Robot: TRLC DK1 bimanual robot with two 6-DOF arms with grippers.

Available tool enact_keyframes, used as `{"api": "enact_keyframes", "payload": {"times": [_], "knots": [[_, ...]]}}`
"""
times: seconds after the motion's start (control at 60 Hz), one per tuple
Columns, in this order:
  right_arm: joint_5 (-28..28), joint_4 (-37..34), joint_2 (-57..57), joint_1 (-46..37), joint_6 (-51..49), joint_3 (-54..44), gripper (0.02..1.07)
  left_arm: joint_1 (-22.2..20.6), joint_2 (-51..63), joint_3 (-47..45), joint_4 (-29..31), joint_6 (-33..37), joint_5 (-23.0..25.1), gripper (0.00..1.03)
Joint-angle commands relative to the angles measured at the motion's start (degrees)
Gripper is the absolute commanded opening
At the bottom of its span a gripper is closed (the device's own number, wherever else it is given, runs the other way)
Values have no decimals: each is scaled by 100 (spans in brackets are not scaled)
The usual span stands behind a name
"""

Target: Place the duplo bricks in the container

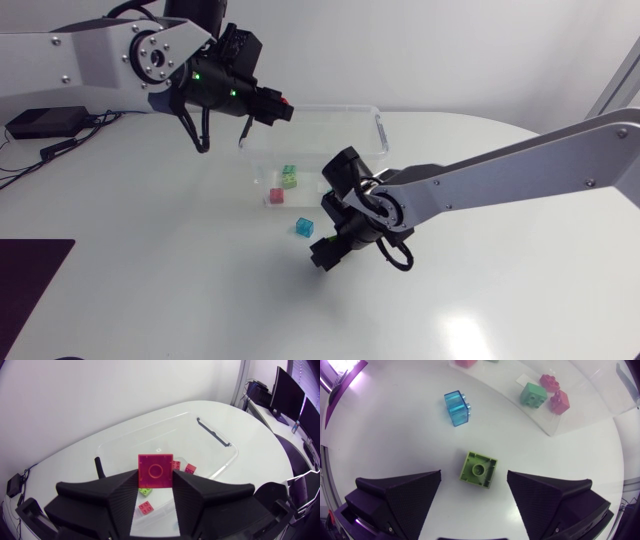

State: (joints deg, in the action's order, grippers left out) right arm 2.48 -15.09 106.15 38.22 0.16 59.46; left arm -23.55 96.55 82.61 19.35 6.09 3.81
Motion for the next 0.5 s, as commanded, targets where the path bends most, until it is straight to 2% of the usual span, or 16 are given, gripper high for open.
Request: {"api": "enact_keyframes", "payload": {"times": [0.0,0.1,0.217,0.333,0.433,0.483], "knots": [[51,-117,178,-69,186,197,94,61,241,238,-55,86,23,36],[51,-196,266,-121,203,294,91,96,373,273,-55,112,23,37],[16,-293,380,-165,238,373,81,131,496,291,-55,112,49,39],[-46,-398,433,-201,274,364,71,131,575,282,-28,112,102,59],[-125,-407,468,-218,282,364,59,105,602,273,-19,112,102,85],[-125,-398,477,-245,282,373,51,88,593,282,-19,112,102,90]]}}
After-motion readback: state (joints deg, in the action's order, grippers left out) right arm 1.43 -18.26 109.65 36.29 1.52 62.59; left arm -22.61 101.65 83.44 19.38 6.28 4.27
